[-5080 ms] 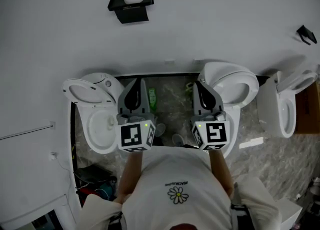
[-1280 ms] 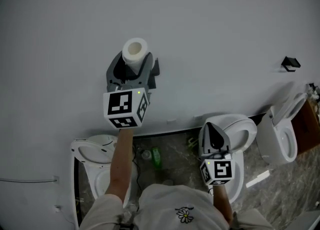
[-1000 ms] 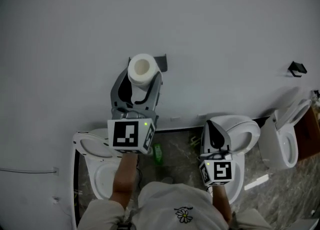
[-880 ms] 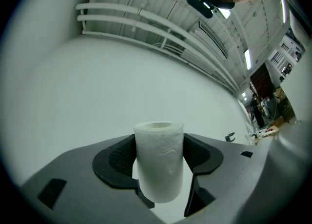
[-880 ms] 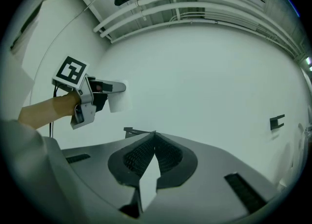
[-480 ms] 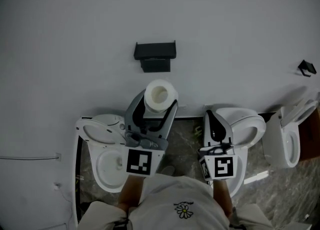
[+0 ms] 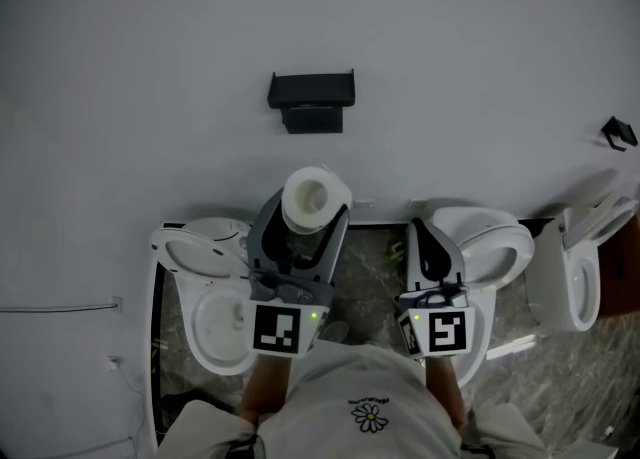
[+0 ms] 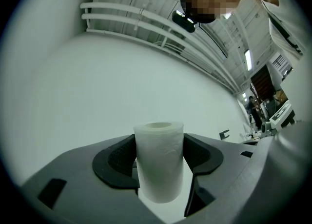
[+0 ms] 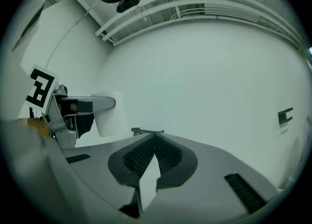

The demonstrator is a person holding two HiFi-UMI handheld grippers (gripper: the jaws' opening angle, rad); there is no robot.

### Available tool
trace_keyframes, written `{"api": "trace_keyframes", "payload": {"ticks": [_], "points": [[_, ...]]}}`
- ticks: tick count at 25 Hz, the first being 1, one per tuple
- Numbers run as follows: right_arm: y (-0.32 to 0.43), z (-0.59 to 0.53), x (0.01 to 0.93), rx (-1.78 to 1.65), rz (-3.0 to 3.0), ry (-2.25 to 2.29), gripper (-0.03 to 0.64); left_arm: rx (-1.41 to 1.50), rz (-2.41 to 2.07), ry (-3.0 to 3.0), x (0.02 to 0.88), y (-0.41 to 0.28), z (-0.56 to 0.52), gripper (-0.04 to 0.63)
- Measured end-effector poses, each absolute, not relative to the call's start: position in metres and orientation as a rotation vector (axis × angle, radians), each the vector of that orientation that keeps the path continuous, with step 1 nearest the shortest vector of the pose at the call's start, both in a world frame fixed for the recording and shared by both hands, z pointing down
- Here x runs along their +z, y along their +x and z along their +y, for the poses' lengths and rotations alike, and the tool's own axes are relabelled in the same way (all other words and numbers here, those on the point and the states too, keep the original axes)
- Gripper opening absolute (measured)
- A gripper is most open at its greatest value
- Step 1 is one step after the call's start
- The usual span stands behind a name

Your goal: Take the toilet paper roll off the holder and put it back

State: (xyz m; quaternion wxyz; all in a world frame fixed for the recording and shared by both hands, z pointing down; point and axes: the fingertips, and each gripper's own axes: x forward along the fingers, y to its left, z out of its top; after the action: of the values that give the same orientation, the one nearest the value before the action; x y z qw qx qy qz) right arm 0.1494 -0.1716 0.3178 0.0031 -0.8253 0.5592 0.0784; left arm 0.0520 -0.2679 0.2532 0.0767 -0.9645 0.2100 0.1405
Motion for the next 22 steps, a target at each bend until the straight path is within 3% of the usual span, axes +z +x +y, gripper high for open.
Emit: {"api": "trace_keyframes", "payload": {"ticks": [22], "points": [[0.166,-0.158,0.325,0.169,1.661,-2.667,0.008,0.41,0.706,-2.906,0.26,0.056,-0.288,0.299]]}}
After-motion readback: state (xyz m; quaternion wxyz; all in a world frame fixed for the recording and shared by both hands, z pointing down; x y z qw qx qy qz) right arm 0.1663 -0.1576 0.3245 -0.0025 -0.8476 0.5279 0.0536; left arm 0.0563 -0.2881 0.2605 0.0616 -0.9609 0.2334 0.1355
